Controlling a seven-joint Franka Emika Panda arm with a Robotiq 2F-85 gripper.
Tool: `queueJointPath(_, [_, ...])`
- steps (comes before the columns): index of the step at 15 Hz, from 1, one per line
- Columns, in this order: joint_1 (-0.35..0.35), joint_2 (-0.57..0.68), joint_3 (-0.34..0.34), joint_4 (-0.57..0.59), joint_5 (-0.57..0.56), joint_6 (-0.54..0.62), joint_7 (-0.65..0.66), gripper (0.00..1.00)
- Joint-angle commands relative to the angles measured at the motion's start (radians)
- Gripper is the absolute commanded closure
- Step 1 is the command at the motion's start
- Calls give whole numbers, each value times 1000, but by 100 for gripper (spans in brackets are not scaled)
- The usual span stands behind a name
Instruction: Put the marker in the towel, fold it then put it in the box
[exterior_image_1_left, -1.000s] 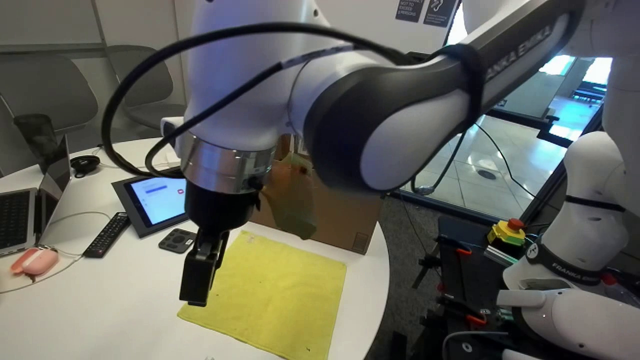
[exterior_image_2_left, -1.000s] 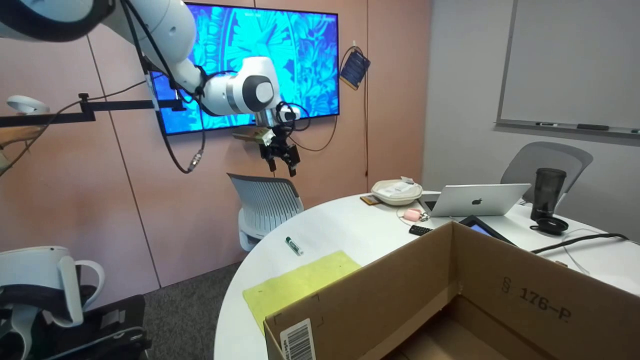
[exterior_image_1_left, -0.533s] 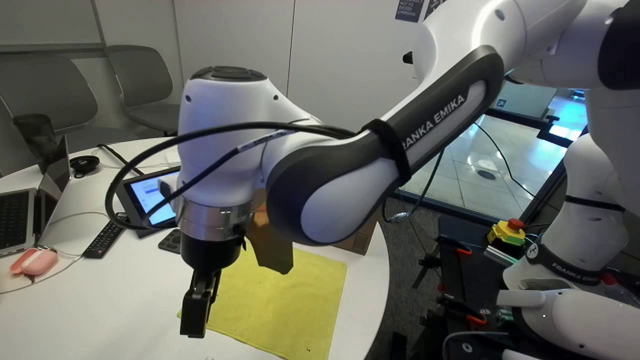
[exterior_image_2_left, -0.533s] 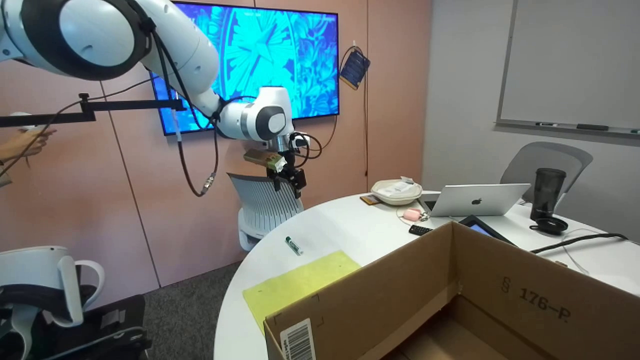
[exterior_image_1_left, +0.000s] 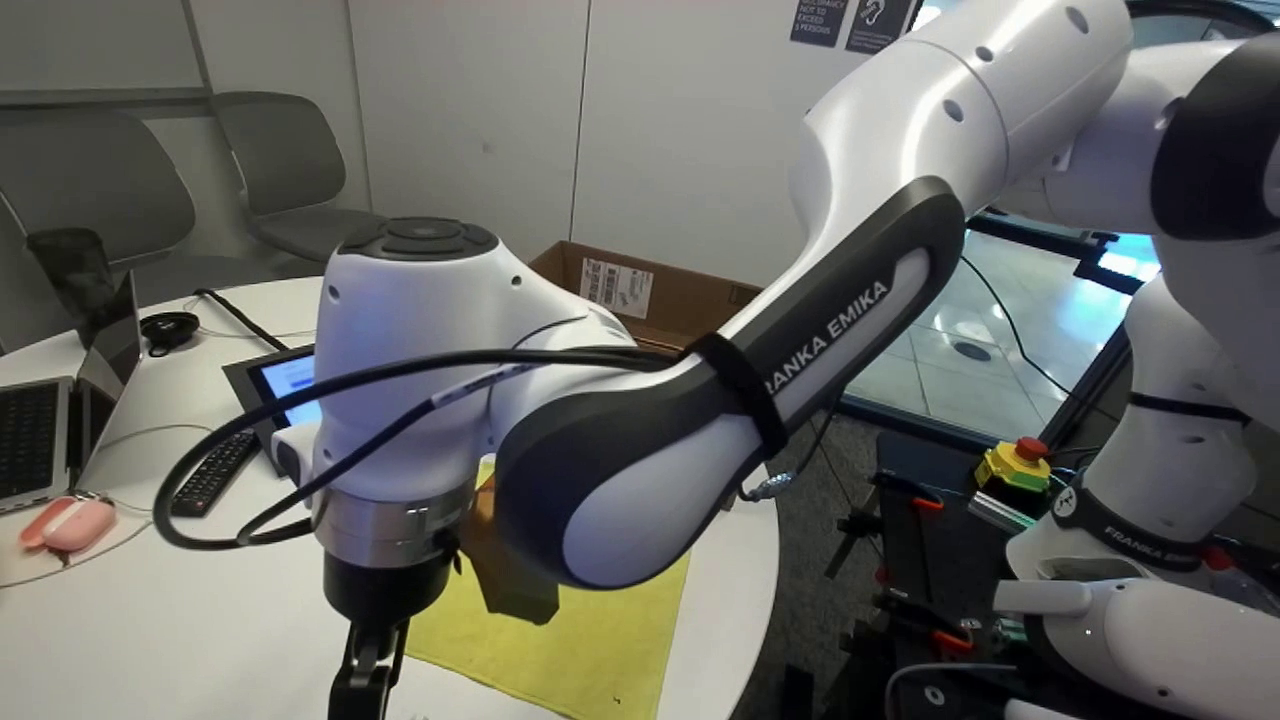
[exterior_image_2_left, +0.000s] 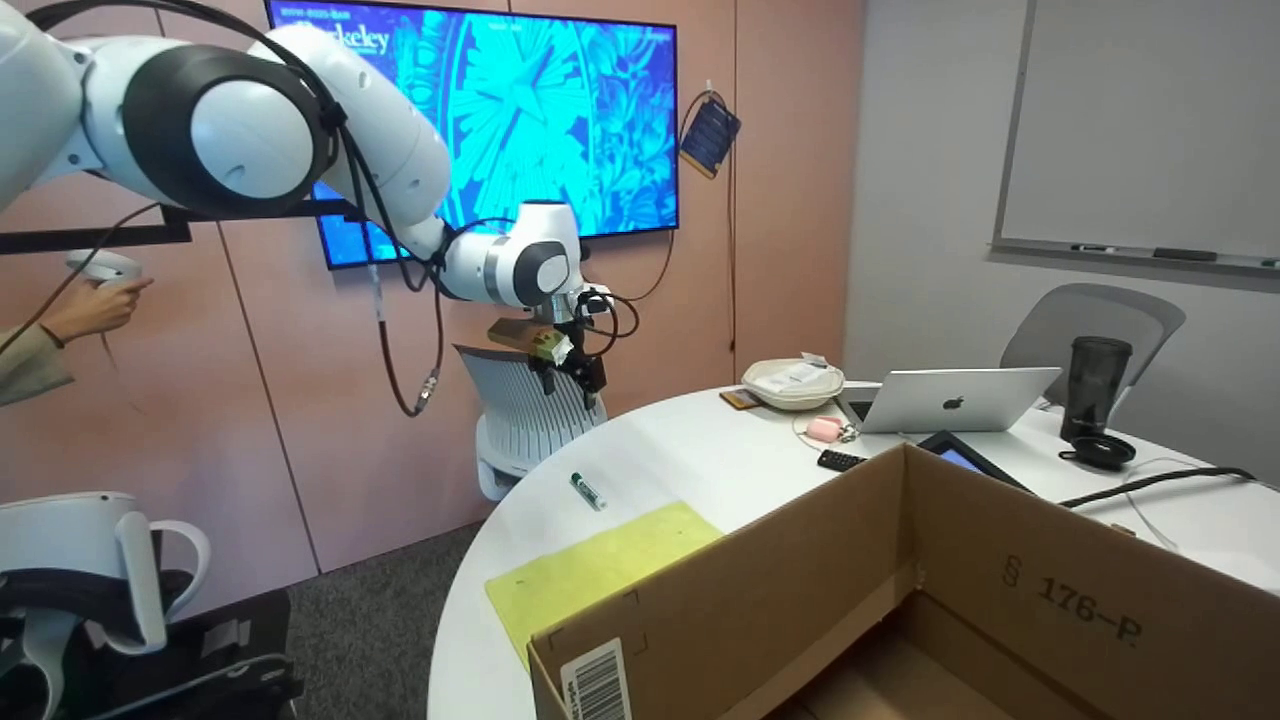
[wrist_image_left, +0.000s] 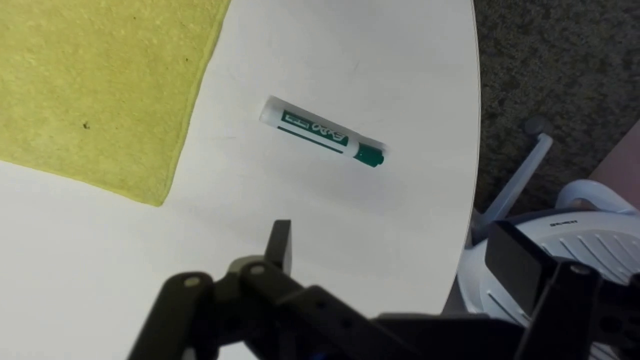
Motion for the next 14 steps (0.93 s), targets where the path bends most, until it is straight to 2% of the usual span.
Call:
queueJointPath(1, [33,91,-12,132,31,-11,-52,0])
queueJointPath(7, [51,172,-5,224,38,-28,-103,0])
queueJointPath(14, [67,231,0,273,8,-74,-280,0])
